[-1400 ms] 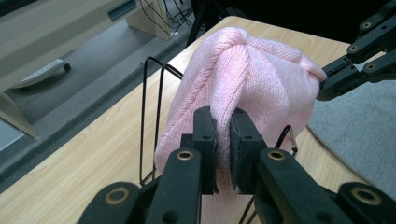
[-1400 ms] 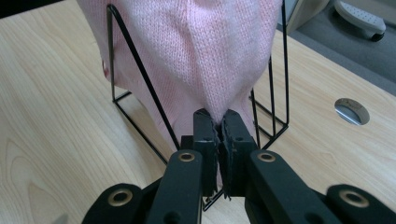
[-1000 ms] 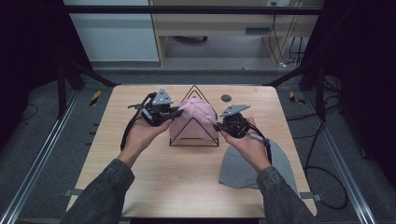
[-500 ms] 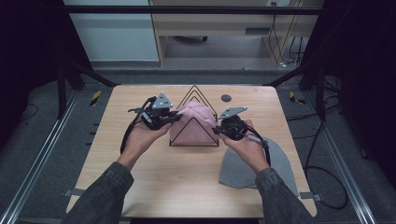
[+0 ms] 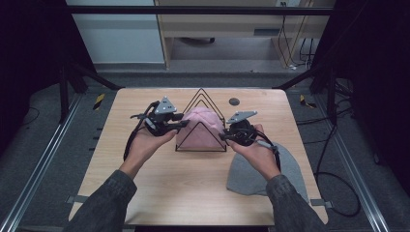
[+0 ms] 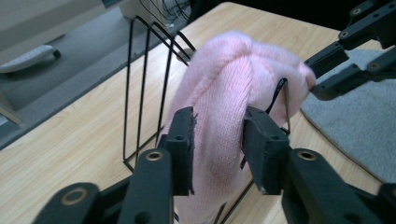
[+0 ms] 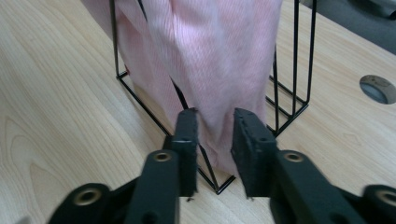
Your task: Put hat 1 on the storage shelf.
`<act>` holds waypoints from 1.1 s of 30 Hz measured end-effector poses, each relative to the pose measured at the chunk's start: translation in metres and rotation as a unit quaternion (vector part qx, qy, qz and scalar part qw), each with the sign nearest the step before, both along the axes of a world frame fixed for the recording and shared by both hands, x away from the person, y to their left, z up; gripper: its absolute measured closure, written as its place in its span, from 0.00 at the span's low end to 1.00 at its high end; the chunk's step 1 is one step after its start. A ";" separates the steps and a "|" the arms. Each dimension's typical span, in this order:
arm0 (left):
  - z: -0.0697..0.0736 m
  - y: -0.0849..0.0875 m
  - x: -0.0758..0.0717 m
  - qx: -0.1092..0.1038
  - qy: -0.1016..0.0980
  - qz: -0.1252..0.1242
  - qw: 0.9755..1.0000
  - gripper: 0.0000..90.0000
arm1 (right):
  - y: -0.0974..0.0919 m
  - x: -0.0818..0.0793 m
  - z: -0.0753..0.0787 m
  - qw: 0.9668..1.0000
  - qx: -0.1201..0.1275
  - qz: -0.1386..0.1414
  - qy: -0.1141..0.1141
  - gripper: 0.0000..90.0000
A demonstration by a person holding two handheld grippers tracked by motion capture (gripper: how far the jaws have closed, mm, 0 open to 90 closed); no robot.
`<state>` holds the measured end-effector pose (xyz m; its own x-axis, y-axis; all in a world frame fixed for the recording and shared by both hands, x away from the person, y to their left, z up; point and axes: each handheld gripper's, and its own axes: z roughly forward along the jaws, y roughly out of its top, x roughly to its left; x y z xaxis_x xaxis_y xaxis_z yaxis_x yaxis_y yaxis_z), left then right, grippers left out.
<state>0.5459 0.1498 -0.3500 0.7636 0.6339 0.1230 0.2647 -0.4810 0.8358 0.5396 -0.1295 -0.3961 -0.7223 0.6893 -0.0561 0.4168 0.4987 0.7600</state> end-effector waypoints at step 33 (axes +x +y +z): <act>-0.091 0.067 -0.067 0.038 0.087 0.041 0.995 0.11 | -0.124 -0.023 -0.013 0.988 -0.054 -0.133 0.048 0.39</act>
